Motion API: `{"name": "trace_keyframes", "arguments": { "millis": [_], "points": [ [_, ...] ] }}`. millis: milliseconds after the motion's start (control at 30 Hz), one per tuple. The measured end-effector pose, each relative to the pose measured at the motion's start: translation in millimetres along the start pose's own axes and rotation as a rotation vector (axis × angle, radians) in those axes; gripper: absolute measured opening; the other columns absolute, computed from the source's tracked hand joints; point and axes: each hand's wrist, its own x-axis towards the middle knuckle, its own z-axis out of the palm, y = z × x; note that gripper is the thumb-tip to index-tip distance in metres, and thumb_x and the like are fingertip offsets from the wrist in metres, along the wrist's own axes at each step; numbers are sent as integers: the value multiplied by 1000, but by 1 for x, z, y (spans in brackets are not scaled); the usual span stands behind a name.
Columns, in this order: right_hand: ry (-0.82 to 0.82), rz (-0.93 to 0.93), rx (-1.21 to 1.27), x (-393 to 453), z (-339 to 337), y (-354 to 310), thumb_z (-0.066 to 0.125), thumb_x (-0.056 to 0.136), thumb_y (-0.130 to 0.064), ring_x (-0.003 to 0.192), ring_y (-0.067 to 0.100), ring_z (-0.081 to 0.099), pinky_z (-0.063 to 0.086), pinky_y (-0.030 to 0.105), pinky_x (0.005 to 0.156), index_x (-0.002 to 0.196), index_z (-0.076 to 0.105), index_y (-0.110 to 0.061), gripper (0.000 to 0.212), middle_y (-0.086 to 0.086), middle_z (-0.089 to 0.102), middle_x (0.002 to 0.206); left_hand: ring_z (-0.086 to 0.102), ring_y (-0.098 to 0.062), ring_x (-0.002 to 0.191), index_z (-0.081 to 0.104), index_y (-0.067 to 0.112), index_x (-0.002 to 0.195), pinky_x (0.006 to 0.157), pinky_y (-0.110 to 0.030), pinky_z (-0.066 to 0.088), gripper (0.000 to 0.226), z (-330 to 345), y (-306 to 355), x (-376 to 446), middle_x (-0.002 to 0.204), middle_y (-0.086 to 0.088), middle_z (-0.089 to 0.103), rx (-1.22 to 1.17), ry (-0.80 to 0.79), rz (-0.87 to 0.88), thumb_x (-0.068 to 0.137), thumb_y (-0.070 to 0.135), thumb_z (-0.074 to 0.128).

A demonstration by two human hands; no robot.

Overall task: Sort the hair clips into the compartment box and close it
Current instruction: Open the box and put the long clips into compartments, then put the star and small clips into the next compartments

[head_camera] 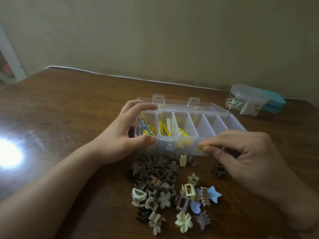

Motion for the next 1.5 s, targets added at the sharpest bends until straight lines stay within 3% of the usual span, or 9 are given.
{"name": "trace_keyframes", "arguments": {
  "millis": [133, 267, 333, 700, 1000, 1133, 1267, 1367, 1500],
  "points": [
    [255, 7, 29, 18, 4, 1, 75, 78, -23, 71, -14, 62, 43, -1, 59, 96, 72, -18, 19, -19, 66, 84, 38, 6, 131, 45, 47, 134, 98, -21, 46, 72, 0, 1, 0, 142, 25, 32, 4, -5, 0, 65, 62, 61],
    [280, -99, -243, 21, 13, 12, 73, 82, -11, 84, 5, 69, 56, 24, 75, 99, 76, -15, 18, -4, 74, 93, 37, 7, 131, 45, 48, 134, 96, -18, 45, 72, 0, 1, 0, 141, 25, 31, 4, -8, -4, 65, 63, 61],
    [241, -144, -333, 19, 17, 19, 68, 82, -10, 87, 13, 72, 59, 34, 73, 102, 76, -15, 23, 0, 75, 96, 37, 6, 132, 45, 46, 134, 97, -19, 45, 72, 0, 1, 0, 142, 23, 32, 2, -8, -5, 65, 63, 61],
    [109, -256, -426, 21, 17, 25, 61, 75, 13, 77, 22, 70, 57, 37, 59, 93, 77, -12, 35, 1, 75, 90, 37, 8, 131, 46, 46, 134, 97, -20, 45, 72, 0, 0, 0, 141, 24, 32, -2, -5, 3, 65, 63, 61],
    [13, -241, -441, 23, 19, 23, 34, 84, -4, 74, 26, 63, 47, 30, 61, 114, 71, -10, 48, 6, 68, 92, 37, 3, 134, 46, 45, 134, 100, -24, 45, 73, 0, 2, 0, 141, 22, 33, -6, -3, 0, 65, 63, 61],
    [25, -216, -371, 20, 16, 27, 47, 82, 6, 91, 27, 65, 54, 44, 74, 129, 60, -8, 51, 7, 71, 100, 37, 3, 134, 46, 44, 135, 101, -25, 46, 74, 1, 1, 1, 141, 22, 33, -1, 1, -1, 65, 63, 61],
    [67, -276, -251, 8, 1, 13, 64, 86, -8, 89, 22, 63, 51, 41, 75, 107, 72, -9, 23, 3, 70, 96, 39, 0, 133, 46, 42, 136, 102, -28, 48, 75, 0, 1, 1, 141, 21, 33, 3, -2, -3, 66, 63, 61],
    [-171, -319, -71, -6, -7, -5, 71, 83, -13, 87, 13, 59, 48, 32, 71, 91, 76, -16, 9, -6, 66, 93, 40, -1, 134, 47, 43, 135, 100, -26, 48, 73, 1, 2, 0, 141, 21, 34, -1, 4, 0, 66, 62, 61],
    [-553, -296, -124, -13, -6, -10, 64, 88, -37, 97, 1, 55, 50, 24, 73, 102, 68, -38, 15, -22, 56, 108, 39, 6, 131, 47, 44, 134, 96, -19, 48, 72, 1, 1, 1, 139, 23, 34, 4, 9, 1, 65, 62, 61]
  ]
}}
